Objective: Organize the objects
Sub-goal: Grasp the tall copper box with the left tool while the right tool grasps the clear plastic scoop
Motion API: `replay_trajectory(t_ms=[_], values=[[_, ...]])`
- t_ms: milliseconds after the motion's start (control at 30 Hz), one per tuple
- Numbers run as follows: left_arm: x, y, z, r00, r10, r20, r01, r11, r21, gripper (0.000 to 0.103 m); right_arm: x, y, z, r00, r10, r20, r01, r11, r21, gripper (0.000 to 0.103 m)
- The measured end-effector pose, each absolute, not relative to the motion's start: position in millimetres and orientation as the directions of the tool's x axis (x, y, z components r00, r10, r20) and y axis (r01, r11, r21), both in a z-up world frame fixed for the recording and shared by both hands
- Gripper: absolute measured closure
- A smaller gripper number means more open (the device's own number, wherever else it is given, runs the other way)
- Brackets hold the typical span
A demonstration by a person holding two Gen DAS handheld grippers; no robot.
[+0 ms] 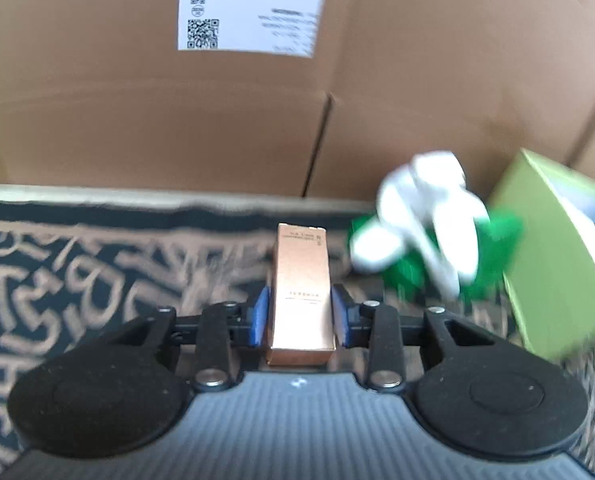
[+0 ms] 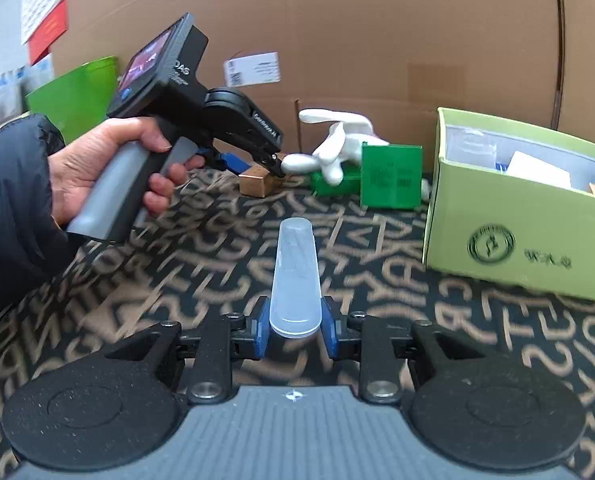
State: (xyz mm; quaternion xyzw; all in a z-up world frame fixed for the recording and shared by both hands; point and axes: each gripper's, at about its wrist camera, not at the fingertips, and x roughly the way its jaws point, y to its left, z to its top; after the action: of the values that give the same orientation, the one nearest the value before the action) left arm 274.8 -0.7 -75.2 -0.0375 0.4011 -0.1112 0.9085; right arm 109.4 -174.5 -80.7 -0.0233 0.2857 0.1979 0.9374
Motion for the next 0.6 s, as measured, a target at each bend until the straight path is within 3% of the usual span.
replay_trajectory(t_ms=[233,333,467,600], values=[[188.2,15.6,-66.8,0.569,-0.276,-0.775,0.294,0.948,-0.122,0.069,59.9,-185.4,-83.7,0.699,0.379,-0.606,-0.443,0.895,0.049,0.073],[178.6,12.4,-61.1,0.567,-0.271,-0.778,0.310,0.945,-0.103,0.054,50.7,-186.5,-82.2,0.696,0.373,-0.614,-0.459,0.888,0.020,0.072],[181.4,3.2,-56.6,0.576,-0.248,-0.779,0.313,0.947,-0.070,0.059,60.2,-180.1,-82.8,0.713,0.369,-0.596,-0.458,0.889,0.003,0.059],[183.7,-2.3,-64.8,0.570,-0.226,-0.790,0.313,0.949,-0.045,0.056,78.4,-176.3,-86.7,0.715,0.368,-0.595,-0.451,0.892,0.010,0.058]])
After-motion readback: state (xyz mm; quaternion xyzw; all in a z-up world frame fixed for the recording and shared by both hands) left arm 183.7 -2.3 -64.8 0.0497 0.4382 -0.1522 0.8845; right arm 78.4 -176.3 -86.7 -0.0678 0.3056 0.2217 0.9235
